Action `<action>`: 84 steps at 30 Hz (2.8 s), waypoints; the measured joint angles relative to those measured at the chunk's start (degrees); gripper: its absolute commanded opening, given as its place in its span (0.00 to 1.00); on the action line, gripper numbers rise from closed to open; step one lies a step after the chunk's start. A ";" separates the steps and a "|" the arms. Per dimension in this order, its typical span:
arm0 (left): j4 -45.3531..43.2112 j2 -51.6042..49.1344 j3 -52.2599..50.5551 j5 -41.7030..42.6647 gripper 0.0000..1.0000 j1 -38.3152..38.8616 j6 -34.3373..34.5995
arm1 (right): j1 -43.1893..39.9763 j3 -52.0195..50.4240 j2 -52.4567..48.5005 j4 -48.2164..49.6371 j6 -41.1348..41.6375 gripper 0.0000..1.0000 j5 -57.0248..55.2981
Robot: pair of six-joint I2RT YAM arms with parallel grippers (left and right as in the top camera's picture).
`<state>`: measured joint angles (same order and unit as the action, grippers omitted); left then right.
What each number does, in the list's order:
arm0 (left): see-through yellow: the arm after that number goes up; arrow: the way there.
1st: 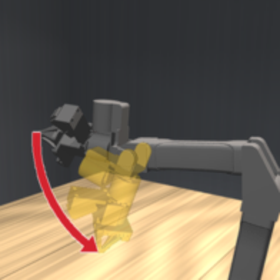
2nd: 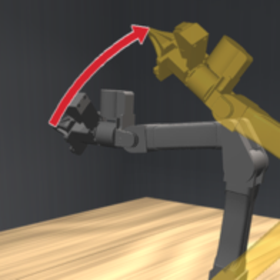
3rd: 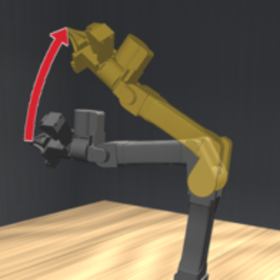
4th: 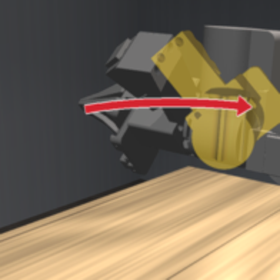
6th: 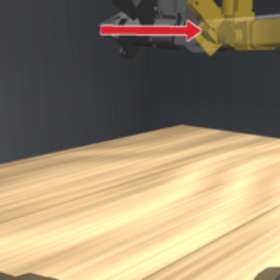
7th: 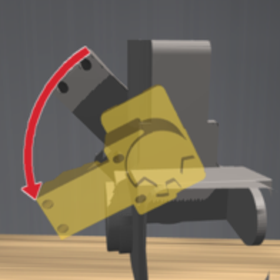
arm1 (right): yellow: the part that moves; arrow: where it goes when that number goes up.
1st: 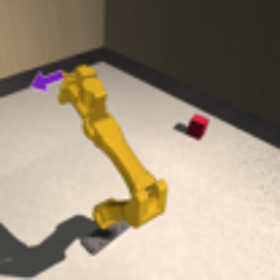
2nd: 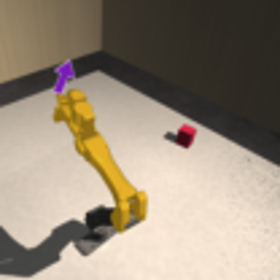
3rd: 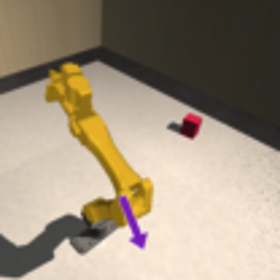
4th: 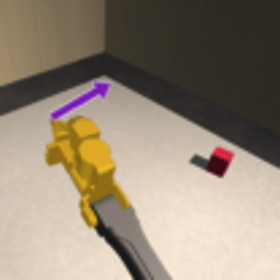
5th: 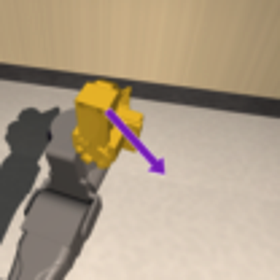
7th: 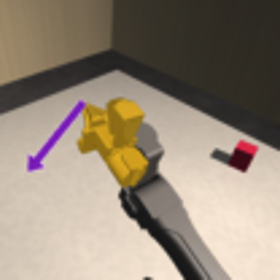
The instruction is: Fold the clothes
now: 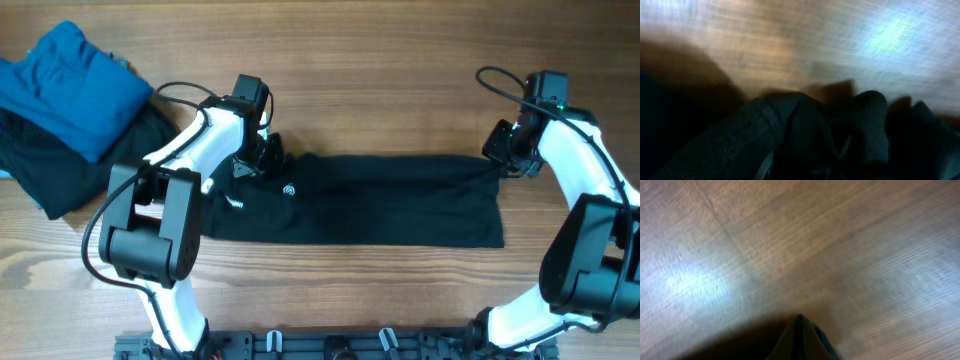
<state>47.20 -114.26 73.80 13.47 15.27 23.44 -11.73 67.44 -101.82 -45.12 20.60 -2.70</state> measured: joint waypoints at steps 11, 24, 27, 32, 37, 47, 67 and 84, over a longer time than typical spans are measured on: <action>-0.79 0.07 5.57 2.10 0.74 -0.02 0.02 | 0.00 -0.33 0.46 -10.78 0.00 0.06 -1.44; -9.35 0.04 0.33 -1.33 0.38 2.99 -0.31 | 0.00 -0.33 0.46 -11.28 -0.02 0.06 -1.46; -11.69 0.07 0.17 -2.34 0.33 2.99 -0.39 | 0.00 -0.33 0.46 -11.50 -0.02 0.06 -1.46; -12.92 0.07 0.17 -3.15 0.38 2.99 -0.33 | 0.00 -0.33 0.46 -11.65 -0.02 0.06 -1.46; -12.74 0.04 0.17 -3.17 0.12 3.02 -0.44 | 0.00 -0.33 0.46 -11.67 -0.02 0.06 -1.46; -11.50 0.04 0.15 -4.50 0.04 3.02 -0.42 | 0.00 -0.33 0.46 -12.11 -0.04 0.06 -1.46; -4.59 8.09 12.74 -9.22 0.61 -2.91 -1.68 | 0.00 3.10 1.57 -5.62 -0.52 0.05 -1.11; -27.67 -10.97 12.94 -7.41 0.36 -2.89 -1.70 | 0.00 3.13 1.66 -6.93 -0.50 0.05 -0.74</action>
<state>19.53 -125.23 86.74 6.07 12.38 21.74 -11.73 70.57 -100.16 -52.05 20.10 -3.44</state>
